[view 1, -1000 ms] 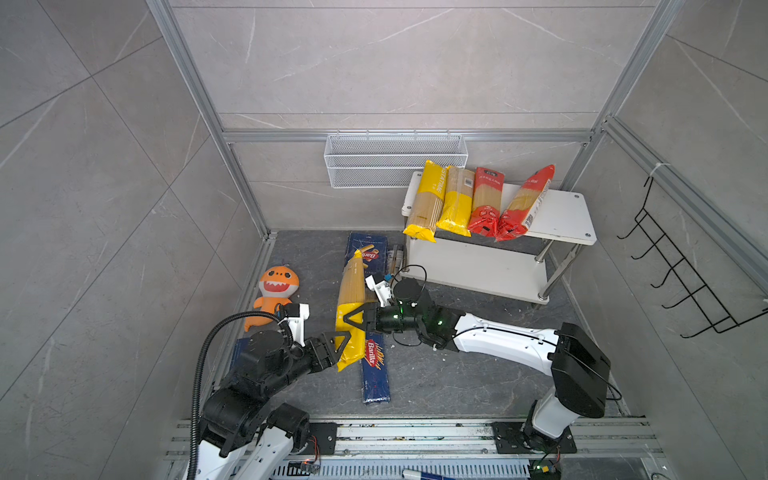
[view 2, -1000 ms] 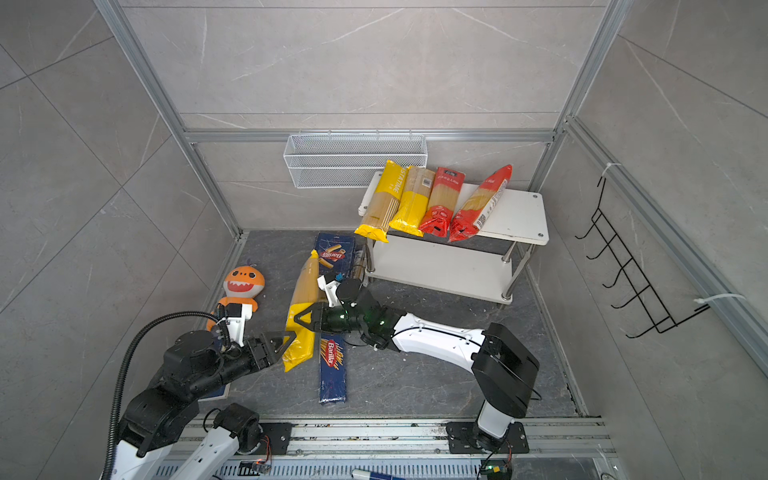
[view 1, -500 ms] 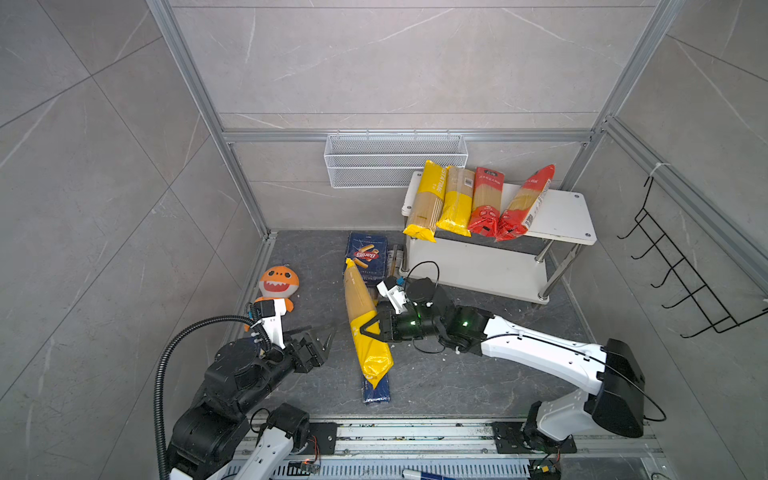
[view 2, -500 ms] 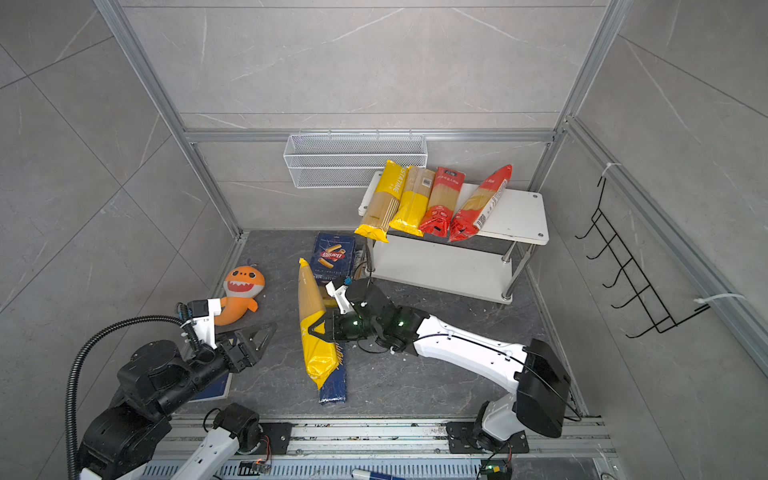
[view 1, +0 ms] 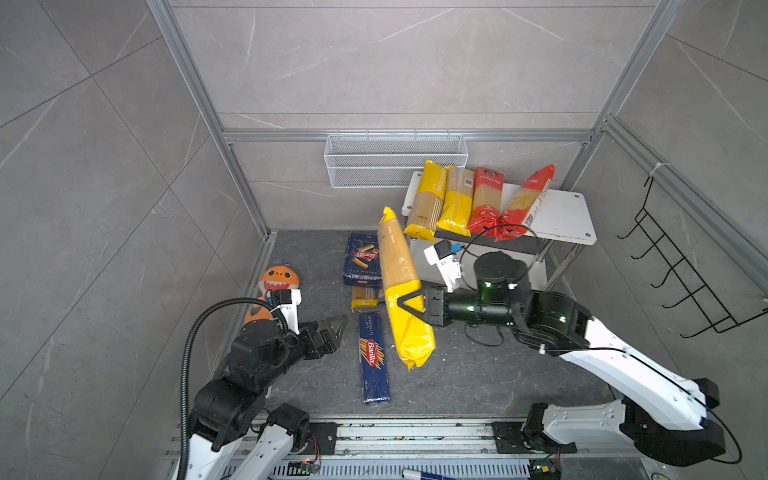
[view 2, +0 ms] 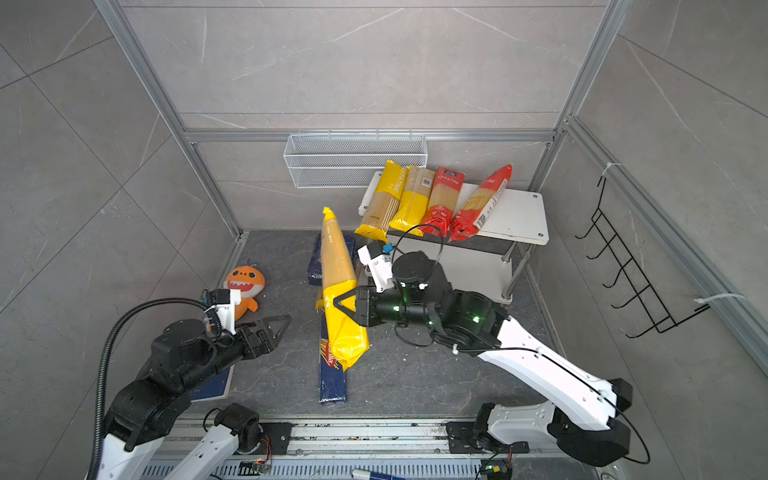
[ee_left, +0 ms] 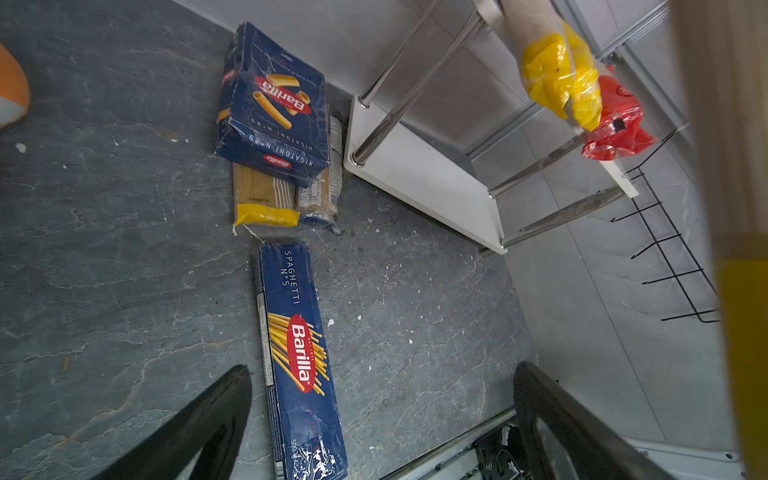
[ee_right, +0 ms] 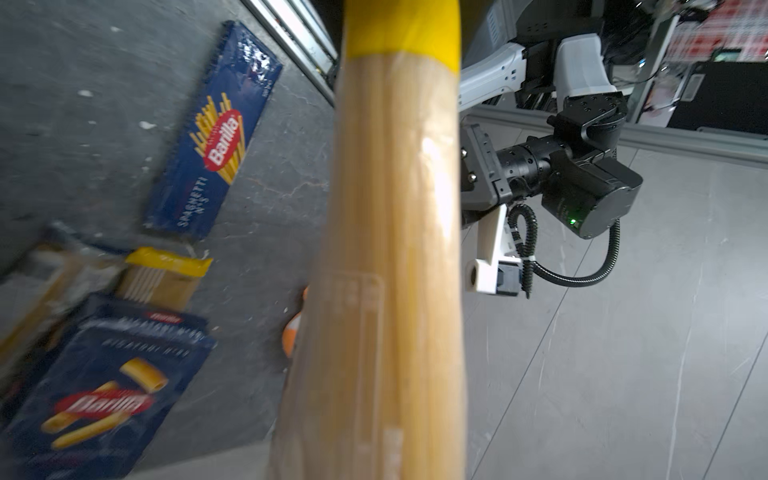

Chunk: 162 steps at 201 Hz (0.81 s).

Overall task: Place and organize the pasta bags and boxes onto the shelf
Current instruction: 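Carry the yellow bag to the shelf top with the right gripper while the left withdraws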

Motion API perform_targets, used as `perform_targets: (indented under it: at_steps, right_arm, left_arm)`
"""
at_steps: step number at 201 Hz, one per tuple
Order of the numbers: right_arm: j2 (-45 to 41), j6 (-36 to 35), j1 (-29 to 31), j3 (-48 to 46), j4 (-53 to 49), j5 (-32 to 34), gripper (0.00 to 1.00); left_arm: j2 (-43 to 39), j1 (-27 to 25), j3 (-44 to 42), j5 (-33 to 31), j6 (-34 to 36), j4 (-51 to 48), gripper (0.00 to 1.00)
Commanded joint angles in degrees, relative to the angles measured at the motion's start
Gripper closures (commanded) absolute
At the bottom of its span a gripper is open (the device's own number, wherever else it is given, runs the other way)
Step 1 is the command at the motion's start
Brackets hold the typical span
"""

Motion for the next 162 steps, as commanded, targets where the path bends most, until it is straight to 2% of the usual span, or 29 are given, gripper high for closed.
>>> perform_targets:
  at_steps: [1,44,73,94,117,134,148,162]
  right_arm:
    - [-3.4,-7.4,-0.4,10.2,-9.5,12.1,0.90]
    - [-2.4,-13.2,-0.7,27.6,-24.6,32.4,0.88]
    - [2.3,-15.9,-0.8,40.6,-34.6,46.3,0.86]
    - [6.6,-18.0,-1.1,49.3,-39.5,53.3,0.85]
    - [9.7,-20.4,-2.6,55.6,-41.4,55.0,0.84]
    - [10.8,-20.7,-4.8,57.9,-41.8,53.9,0.82]
    - [11.5,-19.9,-8.6,57.2,-42.3,49.3,0.82]
    - [12.6,-18.2,-17.2,56.5,-42.8,39.8,0.82]
  left_arm:
    - [4.7,-0.2,-0.7,3.9,1.9,6.3,0.00]
    - [11.6,-0.2,-0.4,6.5,2.2,13.7,0.00]
    - [16.8,-0.2,0.6,8.0,2.8,17.2,0.00]
    - [20.5,-0.2,1.2,9.8,3.1,19.7,0.00]
    - [23.8,-0.2,2.0,11.2,3.4,21.6,0.00]
    - [25.6,-0.2,2.5,12.3,3.5,22.9,0.00]
    - [26.6,-0.2,2.6,12.9,3.5,23.8,0.00]
    - [27.3,-0.2,2.8,13.3,3.6,24.3,0.00]
